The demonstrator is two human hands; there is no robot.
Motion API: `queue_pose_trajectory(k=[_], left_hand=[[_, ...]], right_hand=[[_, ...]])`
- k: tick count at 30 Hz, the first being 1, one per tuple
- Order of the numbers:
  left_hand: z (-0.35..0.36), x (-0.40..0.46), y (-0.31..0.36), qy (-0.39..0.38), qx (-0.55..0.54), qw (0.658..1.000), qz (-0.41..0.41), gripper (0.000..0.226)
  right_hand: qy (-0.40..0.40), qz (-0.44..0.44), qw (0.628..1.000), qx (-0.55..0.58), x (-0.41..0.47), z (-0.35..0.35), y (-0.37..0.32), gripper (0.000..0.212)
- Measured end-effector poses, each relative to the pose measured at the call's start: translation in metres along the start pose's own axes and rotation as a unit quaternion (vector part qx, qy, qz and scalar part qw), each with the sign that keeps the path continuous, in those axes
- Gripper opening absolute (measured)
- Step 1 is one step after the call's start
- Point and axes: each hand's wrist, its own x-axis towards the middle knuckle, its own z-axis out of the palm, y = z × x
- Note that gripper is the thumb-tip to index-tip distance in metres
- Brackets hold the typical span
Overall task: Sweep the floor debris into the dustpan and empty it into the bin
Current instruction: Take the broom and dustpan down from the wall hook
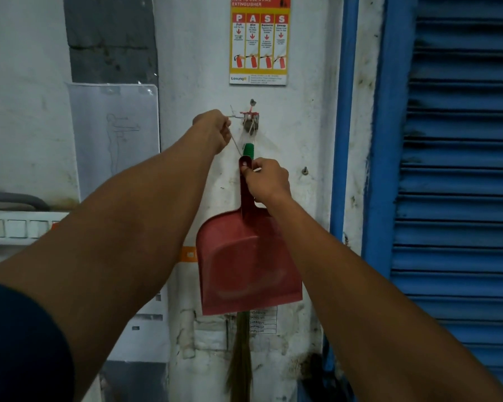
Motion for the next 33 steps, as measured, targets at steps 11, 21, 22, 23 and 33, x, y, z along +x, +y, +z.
queue_pose_trajectory(k=[11, 21, 22, 23, 33], left_hand=[[0.008, -0.028, 0.016, -0.2, 0.032, 0.971, 0.123, 0.018], [0.014, -0.042, 0.015, -0.247, 0.176, 0.929, 0.213, 0.02], [0.013, -0.044, 0.016, -0.268, 0.177, 0.921, 0.221, 0.022], [0.012, -0.048, 0.017, -0.293, 0.168, 0.915, 0.219, 0.023], [-0.067, -0.095, 0.003, -0.48, 0.156, 0.86, 0.075, 0.03]], right_hand=[[0.027, 0.006, 1.0, 0.015, 0.004, -0.004, -0.003, 0.019], [0.04, 0.044, 0.998, 0.036, -0.003, -0.015, -0.003, 0.017], [0.04, 0.046, 0.997, 0.038, -0.003, -0.016, -0.003, 0.017], [0.042, 0.048, 0.997, 0.038, -0.005, -0.017, -0.002, 0.016], [0.052, 0.032, 0.998, 0.023, -0.048, -0.04, 0.012, 0.009]])
